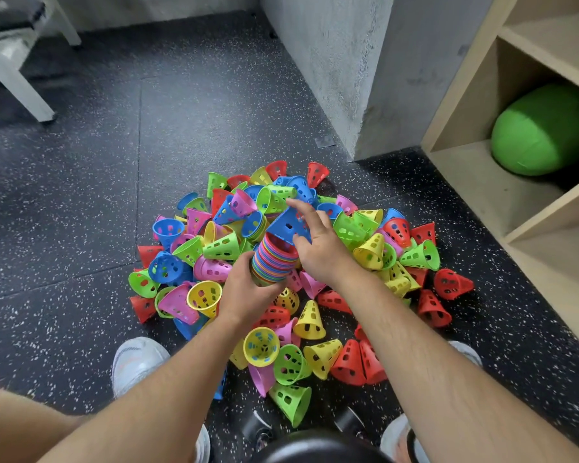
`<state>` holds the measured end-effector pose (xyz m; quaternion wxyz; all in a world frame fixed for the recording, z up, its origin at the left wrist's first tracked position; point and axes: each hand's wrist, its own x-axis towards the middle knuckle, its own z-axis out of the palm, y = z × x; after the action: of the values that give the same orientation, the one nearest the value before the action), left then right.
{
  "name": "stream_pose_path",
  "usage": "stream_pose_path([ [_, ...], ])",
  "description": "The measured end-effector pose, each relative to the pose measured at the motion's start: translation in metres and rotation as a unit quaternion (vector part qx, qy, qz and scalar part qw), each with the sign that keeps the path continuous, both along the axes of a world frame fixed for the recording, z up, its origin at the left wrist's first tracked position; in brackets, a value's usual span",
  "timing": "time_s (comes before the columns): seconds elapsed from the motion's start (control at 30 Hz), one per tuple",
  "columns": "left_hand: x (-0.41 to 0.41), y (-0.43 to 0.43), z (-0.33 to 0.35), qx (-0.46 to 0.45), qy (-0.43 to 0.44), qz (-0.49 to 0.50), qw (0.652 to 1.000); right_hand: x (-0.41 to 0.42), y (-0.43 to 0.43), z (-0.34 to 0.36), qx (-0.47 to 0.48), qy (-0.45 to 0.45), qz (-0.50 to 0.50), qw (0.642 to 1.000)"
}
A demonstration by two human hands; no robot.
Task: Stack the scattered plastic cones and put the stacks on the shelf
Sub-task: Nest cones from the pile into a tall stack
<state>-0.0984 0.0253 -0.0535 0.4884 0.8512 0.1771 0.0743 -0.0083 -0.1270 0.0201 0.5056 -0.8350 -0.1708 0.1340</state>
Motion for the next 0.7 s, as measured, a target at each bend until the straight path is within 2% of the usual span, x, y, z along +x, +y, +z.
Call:
stream_pose_path([
  [0.07, -0.001, 0.001, 0.0, 0.003, -0.001, 0.001, 1.0, 0.0, 0.0, 0.0, 0.0, -0.022, -0.016, 1.0],
  [0.2, -0.001, 0.001, -0.001, 0.004, 0.008, -0.004, 1.0, -0.001, 0.0, 0.004, 0.059, -0.013, -0.059, 0.996],
  [0.37, 0.003, -0.001, 0.0, -0.017, 0.0, 0.001, 1.0, -0.007, -0.006, 0.004, 0.003, -0.01, -0.034, 0.999],
  [0.5, 0.011, 0.002, 0.007, -0.028, -0.015, -0.001, 0.999, -0.009, -0.009, 0.006, 0.017, 0.001, -0.03, 0.999],
  [0.7, 0.047, 0.039, 0.059, 0.053, -0.017, -0.053, 0.997, 0.005, 0.014, 0.027, 0.042, -0.016, -0.027, 0.999],
])
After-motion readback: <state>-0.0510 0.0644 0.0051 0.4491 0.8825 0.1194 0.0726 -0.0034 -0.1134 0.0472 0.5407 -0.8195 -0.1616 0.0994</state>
